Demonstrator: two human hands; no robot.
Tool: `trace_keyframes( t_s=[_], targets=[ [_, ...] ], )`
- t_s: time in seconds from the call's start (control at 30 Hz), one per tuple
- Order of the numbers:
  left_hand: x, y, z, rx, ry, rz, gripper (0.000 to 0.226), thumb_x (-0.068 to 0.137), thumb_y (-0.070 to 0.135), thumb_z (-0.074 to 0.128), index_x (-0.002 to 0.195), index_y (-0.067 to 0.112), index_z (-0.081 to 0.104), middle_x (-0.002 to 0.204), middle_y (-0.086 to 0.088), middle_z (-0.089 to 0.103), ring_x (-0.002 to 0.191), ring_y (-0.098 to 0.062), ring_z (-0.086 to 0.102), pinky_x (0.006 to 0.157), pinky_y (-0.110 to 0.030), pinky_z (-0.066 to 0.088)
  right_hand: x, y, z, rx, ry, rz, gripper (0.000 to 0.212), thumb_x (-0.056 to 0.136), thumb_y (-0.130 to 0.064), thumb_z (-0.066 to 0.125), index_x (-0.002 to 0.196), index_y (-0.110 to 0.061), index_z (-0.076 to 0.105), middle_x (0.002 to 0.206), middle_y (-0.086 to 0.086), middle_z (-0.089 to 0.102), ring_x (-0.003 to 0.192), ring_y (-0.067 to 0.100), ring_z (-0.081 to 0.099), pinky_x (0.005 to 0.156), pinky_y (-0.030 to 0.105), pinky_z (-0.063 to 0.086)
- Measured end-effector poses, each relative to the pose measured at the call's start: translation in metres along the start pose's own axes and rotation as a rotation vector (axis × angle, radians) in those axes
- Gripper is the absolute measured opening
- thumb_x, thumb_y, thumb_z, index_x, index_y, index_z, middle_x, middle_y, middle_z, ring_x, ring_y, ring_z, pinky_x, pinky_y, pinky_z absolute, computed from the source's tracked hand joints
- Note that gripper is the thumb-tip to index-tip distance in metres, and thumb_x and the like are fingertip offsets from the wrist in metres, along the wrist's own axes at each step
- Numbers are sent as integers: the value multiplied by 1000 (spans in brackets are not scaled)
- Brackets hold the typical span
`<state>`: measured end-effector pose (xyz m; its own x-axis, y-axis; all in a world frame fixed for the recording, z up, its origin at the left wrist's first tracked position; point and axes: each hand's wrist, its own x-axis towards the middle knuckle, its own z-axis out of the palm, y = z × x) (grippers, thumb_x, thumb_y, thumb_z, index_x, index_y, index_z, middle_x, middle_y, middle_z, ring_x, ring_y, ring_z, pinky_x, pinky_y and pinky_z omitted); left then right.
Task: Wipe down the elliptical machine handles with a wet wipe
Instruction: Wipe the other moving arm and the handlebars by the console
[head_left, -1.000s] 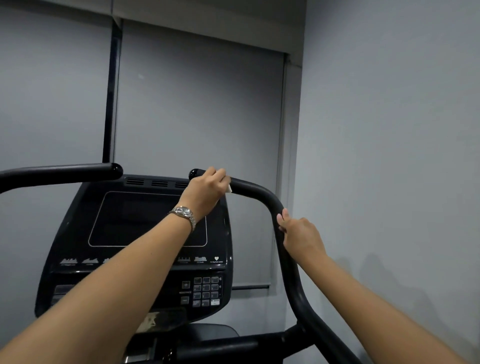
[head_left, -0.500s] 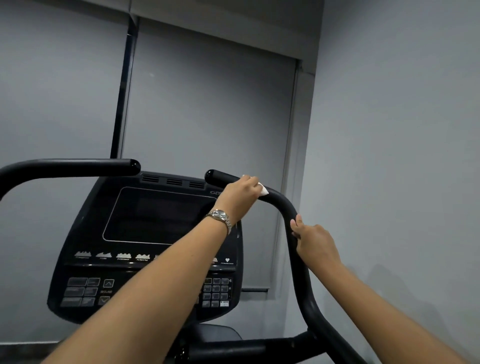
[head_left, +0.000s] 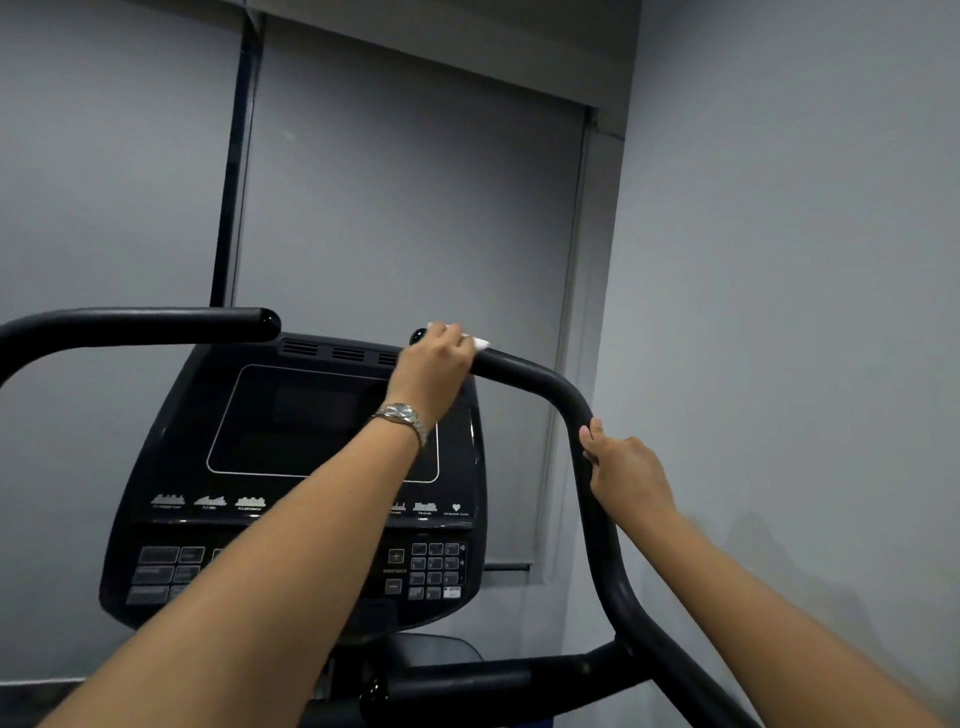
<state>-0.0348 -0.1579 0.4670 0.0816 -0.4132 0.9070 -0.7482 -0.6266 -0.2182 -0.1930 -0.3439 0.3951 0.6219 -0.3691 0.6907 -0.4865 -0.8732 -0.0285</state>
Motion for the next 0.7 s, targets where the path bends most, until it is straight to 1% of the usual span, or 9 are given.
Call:
trace_keyframes(
  t_s=[0.1, 0.2, 0.3, 0.37, 0.43, 0.5, 0.53, 0.6, 0.7],
  targets=[
    [5, -17, -3, 6, 24, -188, 17, 93, 1, 48, 104, 2, 61, 100, -10, 59, 88, -23, 56, 70, -31, 53, 1, -1, 0, -9, 2, 1, 54, 88, 2, 41, 139, -16, 41, 141, 0, 48, 92, 27, 62, 76, 36, 53],
    [9, 0, -2, -22, 16, -168, 21, 93, 0, 45, 108, 3, 59, 104, -9, 58, 95, -23, 55, 75, -30, 53, 1, -2, 1, -5, -1, 14, 55, 88, 2, 41, 139, -17, 40, 143, 1, 46, 91, 27, 62, 77, 36, 53],
    [-1, 16, 4, -40, -1, -48, 25, 85, -3, 55, 107, 7, 63, 100, -7, 60, 97, -23, 56, 64, -29, 53, -1, -3, 2, -6, 4, 26, 55, 89, 0, 42, 141, -17, 39, 137, 2, 52, 90, 27, 62, 76, 36, 53],
    [-9, 7, 7, -40, 56, -2, 27, 72, -8, 67, 94, 7, 65, 89, -7, 62, 88, -24, 59, 48, -28, 50, 0, -4, 2, -8, 9, 24, 54, 90, 0, 41, 142, -17, 38, 136, 2, 52, 91, 27, 62, 77, 35, 53],
    [-12, -7, 9, -40, 99, -18, 24, 69, -9, 71, 87, 5, 64, 83, -8, 61, 79, -25, 60, 43, -29, 50, 0, -4, 1, -5, 16, 30, 54, 91, 0, 41, 142, -17, 38, 140, 1, 50, 92, 27, 62, 77, 34, 53],
    [-5, -13, 7, -86, 103, -171, 7, 84, 0, 65, 89, 3, 62, 86, -9, 59, 79, -24, 56, 50, -31, 53, 0, -4, 1, -3, 17, 35, 55, 90, 2, 41, 141, -17, 39, 142, 1, 47, 92, 27, 62, 76, 34, 52],
    [2, -13, 6, -129, 105, -269, 6, 91, 7, 59, 91, 2, 61, 89, -10, 58, 81, -24, 54, 55, -31, 52, -1, -4, 1, -3, 18, 33, 56, 89, 3, 40, 141, -17, 39, 144, 0, 45, 91, 27, 62, 76, 34, 53],
    [13, -7, 7, -184, 121, -398, 21, 98, 17, 48, 94, 1, 61, 94, -10, 57, 86, -23, 51, 60, -27, 44, -1, -4, 2, -12, 21, 26, 56, 87, 5, 40, 139, -17, 41, 148, -3, 38, 90, 27, 61, 74, 35, 53],
    [7, 0, 11, -261, 186, -486, 27, 99, 22, 45, 99, 1, 61, 98, -12, 57, 89, -23, 50, 63, -25, 41, -1, -4, 4, -14, 22, 28, 57, 88, 4, 41, 141, -18, 39, 148, -4, 38, 91, 26, 62, 75, 34, 53]
  ],
)
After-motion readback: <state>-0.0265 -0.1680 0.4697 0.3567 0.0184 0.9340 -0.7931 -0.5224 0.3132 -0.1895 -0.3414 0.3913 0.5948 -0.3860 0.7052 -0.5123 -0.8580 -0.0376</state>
